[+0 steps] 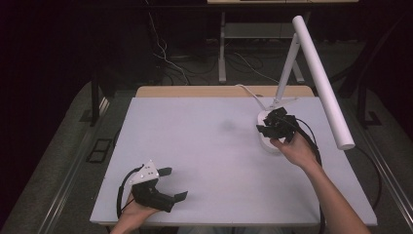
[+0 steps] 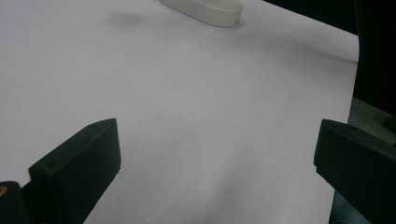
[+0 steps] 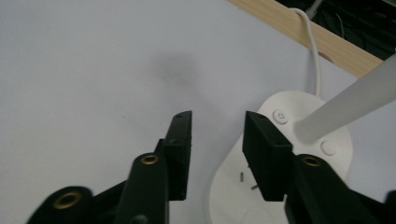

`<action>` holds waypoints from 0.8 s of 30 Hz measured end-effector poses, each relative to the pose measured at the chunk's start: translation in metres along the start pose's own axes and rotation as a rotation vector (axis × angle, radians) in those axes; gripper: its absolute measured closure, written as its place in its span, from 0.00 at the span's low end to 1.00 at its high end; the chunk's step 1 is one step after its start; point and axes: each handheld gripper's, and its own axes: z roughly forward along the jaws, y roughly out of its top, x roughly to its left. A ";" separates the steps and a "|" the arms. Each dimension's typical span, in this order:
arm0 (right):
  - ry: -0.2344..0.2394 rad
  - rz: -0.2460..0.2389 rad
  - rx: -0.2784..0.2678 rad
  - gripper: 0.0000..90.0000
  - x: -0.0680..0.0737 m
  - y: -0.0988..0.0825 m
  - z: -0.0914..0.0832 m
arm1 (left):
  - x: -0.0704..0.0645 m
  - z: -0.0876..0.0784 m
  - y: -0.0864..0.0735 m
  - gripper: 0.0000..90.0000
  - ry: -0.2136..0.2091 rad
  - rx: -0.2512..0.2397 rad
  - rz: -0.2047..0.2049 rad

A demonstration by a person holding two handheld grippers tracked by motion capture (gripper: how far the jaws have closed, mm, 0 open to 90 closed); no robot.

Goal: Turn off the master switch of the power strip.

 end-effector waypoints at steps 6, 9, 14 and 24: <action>0.077 0.024 -0.048 0.27 0.008 -0.019 -0.021 | 0.000 0.000 0.000 0.00 0.000 0.000 -0.001; 0.108 0.016 -0.040 0.13 0.010 -0.025 -0.026 | 0.000 0.000 0.000 0.00 0.001 0.001 -0.001; 0.166 0.043 -0.063 0.00 0.014 -0.042 -0.036 | -0.001 0.000 0.000 0.00 0.000 -0.001 -0.001; 0.216 0.107 -0.111 0.00 0.016 -0.077 -0.053 | 0.000 0.000 0.000 0.00 0.002 -0.001 -0.002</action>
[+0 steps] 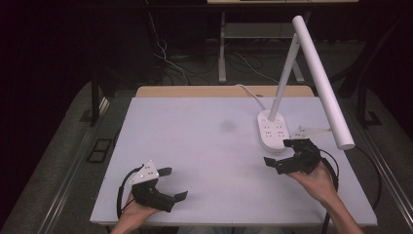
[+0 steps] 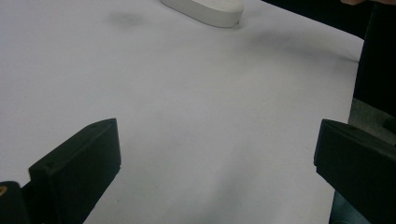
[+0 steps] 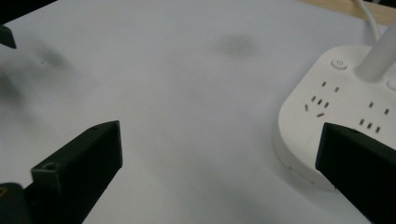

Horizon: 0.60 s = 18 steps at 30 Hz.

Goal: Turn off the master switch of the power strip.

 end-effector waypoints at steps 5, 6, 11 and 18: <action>0.011 0.020 -0.008 0.00 0.001 -0.018 -0.006 | 0.000 0.000 0.000 0.00 0.001 0.001 0.000; 0.010 0.018 -0.013 0.00 0.001 -0.022 -0.006 | 0.000 0.000 0.000 0.00 0.001 0.001 0.000; 0.013 0.036 -0.028 0.00 0.003 -0.038 -0.010 | 0.000 0.000 0.000 0.00 0.002 0.000 -0.003; 0.019 0.070 -0.039 0.00 0.006 -0.061 -0.013 | 0.000 0.000 0.000 0.00 0.002 0.002 -0.001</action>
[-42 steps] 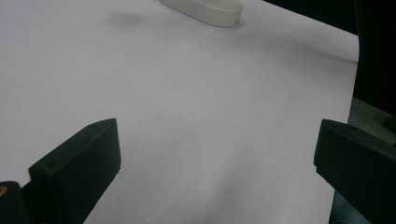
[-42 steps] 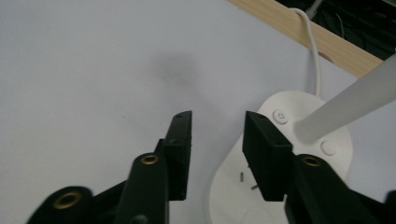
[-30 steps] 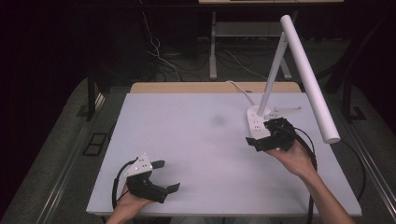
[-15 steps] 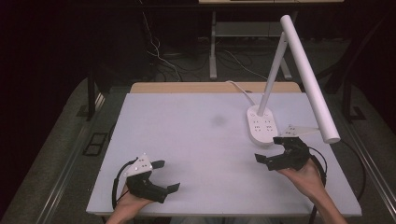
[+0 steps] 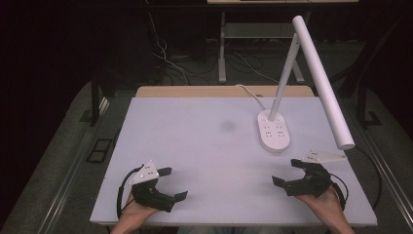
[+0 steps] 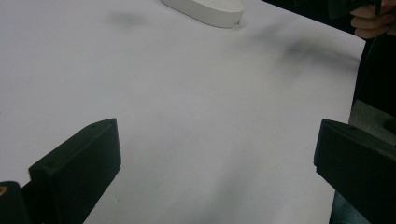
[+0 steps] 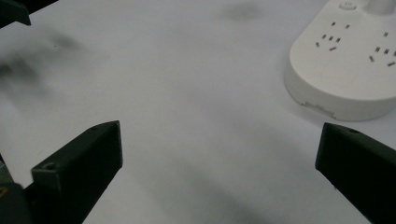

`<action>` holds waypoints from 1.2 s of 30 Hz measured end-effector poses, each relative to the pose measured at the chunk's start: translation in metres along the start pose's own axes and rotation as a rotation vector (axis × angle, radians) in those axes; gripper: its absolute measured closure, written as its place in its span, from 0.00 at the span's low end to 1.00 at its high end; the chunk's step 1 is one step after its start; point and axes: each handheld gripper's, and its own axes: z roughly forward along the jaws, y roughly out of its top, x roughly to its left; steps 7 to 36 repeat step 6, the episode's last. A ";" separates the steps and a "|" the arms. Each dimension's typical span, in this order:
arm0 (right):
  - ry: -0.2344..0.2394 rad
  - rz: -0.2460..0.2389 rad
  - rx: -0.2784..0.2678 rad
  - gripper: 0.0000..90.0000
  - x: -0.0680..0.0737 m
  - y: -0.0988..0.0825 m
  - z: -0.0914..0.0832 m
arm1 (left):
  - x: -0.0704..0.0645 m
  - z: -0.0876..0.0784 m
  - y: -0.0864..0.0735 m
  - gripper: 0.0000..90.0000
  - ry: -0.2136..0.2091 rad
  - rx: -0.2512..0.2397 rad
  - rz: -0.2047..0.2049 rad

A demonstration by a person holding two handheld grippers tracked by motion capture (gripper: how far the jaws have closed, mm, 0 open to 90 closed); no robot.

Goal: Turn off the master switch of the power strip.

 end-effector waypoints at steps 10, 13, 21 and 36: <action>0.009 -0.004 -0.010 0.00 0.003 -0.009 -0.001 | 0.000 0.000 0.000 0.00 0.002 -0.002 -0.004; 0.009 -0.004 -0.010 0.00 0.003 -0.009 -0.001 | 0.000 0.000 0.000 0.00 0.002 -0.002 -0.004; 0.009 -0.004 -0.010 0.00 0.003 -0.009 -0.001 | 0.000 0.000 0.000 0.00 0.002 -0.002 -0.004; 0.009 -0.004 -0.010 0.00 0.003 -0.009 -0.001 | 0.000 0.000 0.000 0.00 0.002 -0.002 -0.004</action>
